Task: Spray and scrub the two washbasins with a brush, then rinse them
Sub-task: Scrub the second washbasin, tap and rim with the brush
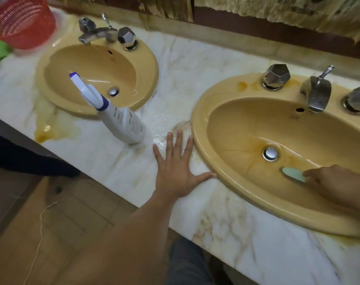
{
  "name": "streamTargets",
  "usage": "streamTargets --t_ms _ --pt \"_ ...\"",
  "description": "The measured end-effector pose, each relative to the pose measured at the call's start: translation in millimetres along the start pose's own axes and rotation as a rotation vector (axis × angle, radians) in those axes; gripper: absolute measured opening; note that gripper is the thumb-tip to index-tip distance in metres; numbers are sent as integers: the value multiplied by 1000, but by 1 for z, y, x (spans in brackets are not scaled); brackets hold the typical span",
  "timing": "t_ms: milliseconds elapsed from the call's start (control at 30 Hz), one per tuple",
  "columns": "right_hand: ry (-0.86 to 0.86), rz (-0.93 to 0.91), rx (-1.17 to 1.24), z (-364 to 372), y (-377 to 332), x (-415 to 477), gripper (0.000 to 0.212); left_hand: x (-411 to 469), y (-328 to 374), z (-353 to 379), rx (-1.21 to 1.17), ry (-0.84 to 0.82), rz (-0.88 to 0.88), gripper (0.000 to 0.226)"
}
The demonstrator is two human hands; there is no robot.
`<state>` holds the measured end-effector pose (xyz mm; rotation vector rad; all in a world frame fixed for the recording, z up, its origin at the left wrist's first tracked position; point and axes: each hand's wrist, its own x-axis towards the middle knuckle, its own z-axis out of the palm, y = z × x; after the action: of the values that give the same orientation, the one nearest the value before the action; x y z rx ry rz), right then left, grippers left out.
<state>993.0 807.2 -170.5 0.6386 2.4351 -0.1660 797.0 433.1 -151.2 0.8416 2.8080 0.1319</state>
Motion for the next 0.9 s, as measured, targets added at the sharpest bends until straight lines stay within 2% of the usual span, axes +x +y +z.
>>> streamTargets --t_ms 100,200,267,367,467,567,733,900 --pt "33 16 14 -6 0 0 30 1 0 1 11 2 0 124" --pt "-71 -84 191 -6 0 -4 19 0 1 0 21 0 2 124" --pt "-93 -73 188 -5 -8 -4 23 0 1 -1 28 -7 -3 124" --pt "8 -20 196 -3 -36 9 33 0 2 -1 42 -21 -3 124" --pt "92 8 274 -3 -71 23 32 0 1 -1 33 -24 0 124" --pt "42 14 299 -6 -72 24 32 1 0 -1 35 -20 4 124" --pt "-57 12 202 -9 -41 22 33 1 0 0 25 -18 6 124" --pt "30 7 365 -11 -71 39 34 1 -1 0 14 -24 7 124"
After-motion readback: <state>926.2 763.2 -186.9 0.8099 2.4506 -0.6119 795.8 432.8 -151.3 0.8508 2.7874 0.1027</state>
